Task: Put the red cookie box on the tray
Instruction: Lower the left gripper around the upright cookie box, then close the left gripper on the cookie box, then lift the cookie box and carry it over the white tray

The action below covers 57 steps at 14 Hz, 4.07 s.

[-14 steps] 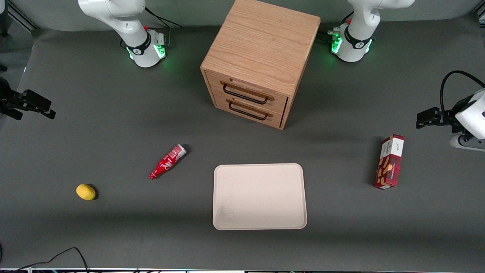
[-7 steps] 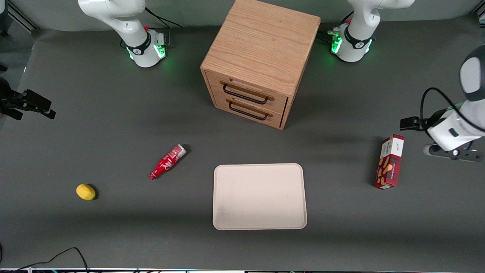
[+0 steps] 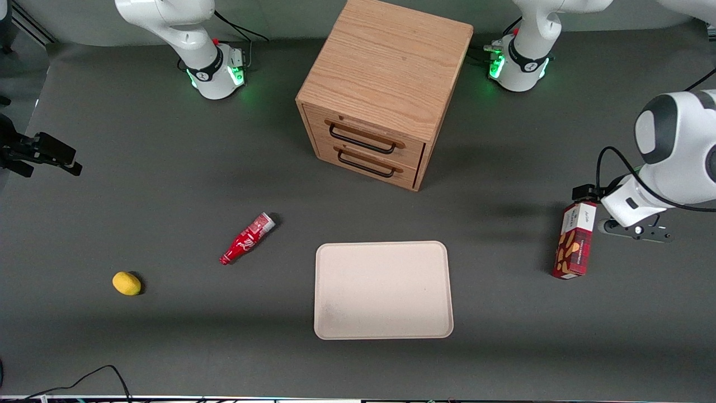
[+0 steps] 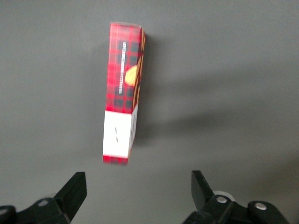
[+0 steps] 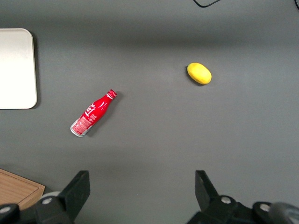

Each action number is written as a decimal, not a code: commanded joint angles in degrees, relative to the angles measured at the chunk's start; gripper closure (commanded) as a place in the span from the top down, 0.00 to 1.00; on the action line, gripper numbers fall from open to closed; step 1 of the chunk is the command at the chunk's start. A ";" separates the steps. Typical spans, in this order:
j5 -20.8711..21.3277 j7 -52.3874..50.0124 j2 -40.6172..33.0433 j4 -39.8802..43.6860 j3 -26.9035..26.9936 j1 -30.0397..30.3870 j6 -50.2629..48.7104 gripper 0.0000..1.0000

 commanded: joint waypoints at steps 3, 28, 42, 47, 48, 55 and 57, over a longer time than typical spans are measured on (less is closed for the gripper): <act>0.95 4.08 1.25 -9.95 -0.06 1.13 15.74 1.00; -4.33 10.24 10.66 -10.40 -0.41 4.39 30.79 0.93; -7.49 15.52 7.43 -9.79 -0.58 5.44 26.17 0.00; -7.40 12.45 1.35 0.99 -0.50 5.09 4.04 0.00; -7.14 11.48 1.17 4.94 -0.58 5.09 -1.14 0.00; -6.35 5.07 2.84 28.08 -0.67 2.37 -22.54 0.00; -6.26 1.31 4.50 31.95 -0.67 -0.86 -24.22 0.00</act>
